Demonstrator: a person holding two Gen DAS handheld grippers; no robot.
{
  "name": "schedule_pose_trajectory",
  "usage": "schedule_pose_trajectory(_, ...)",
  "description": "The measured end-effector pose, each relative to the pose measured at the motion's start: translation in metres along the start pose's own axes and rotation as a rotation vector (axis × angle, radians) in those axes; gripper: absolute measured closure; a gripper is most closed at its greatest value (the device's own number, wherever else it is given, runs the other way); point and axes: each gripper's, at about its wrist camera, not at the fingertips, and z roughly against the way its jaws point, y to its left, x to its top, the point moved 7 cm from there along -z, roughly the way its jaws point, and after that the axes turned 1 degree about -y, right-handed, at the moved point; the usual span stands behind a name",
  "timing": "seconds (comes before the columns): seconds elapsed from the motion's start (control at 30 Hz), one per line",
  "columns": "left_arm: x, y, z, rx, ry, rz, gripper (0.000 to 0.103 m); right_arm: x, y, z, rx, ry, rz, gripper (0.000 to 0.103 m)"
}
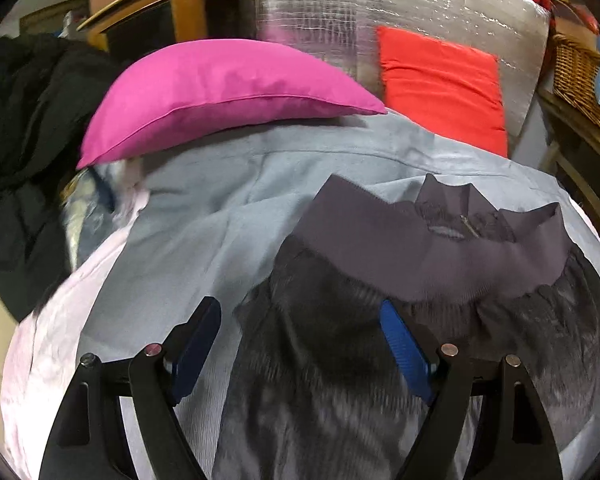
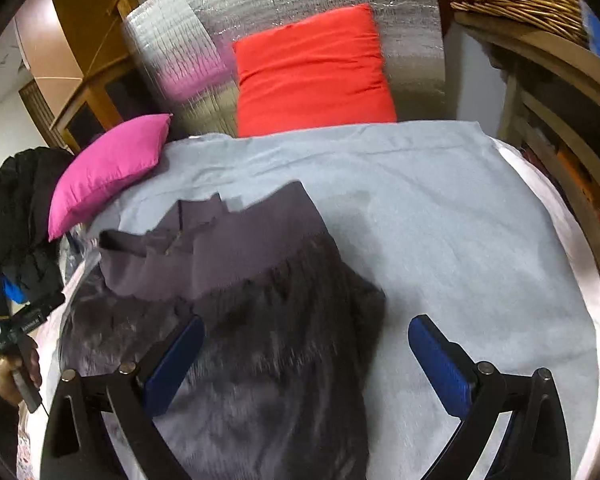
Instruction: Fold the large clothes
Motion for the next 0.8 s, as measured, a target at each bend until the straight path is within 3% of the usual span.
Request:
schedule_pose_trajectory(0.3,0.028,0.000,-0.087,-0.011,0.091,-0.074,0.021,0.023,-0.009,-0.092,0.016,0.106,0.061,0.000)
schedule_pose_trajectory(0.5,0.035,-0.009,-0.109,-0.035,0.107,-0.106,0.021,0.026,-0.014,-0.121,0.049,0.138,0.069,0.003)
schedule_pose_trajectory(0.53,0.038,-0.011,-0.108,-0.040,0.090,-0.105,0.024,0.027,-0.013,-0.122,0.063,0.143,0.068,0.014)
schedule_pose_trajectory(0.57,0.040,-0.013,-0.107,-0.043,0.080,-0.106,0.057,0.029,-0.011,-0.124,0.070,0.148,0.072,0.025)
schedule_pose_trajectory(0.6,0.039,-0.016,-0.111,-0.032,0.109,-0.117,0.083,0.030,-0.010,-0.124,0.053,0.158,0.079,0.057)
schedule_pose_trajectory(0.63,0.038,-0.017,-0.115,-0.030,0.141,-0.119,0.101,0.032,-0.009,-0.125,0.036,0.162,0.087,0.070)
schedule_pose_trajectory(0.7,0.040,-0.019,-0.111,-0.031,0.126,-0.110,0.103,0.037,0.000,-0.115,0.042,0.146,0.114,0.083)
schedule_pose_trajectory(0.8,0.049,-0.001,-0.106,0.004,0.074,-0.014,0.103,0.060,-0.003,-0.073,0.044,0.002,0.079,0.086)
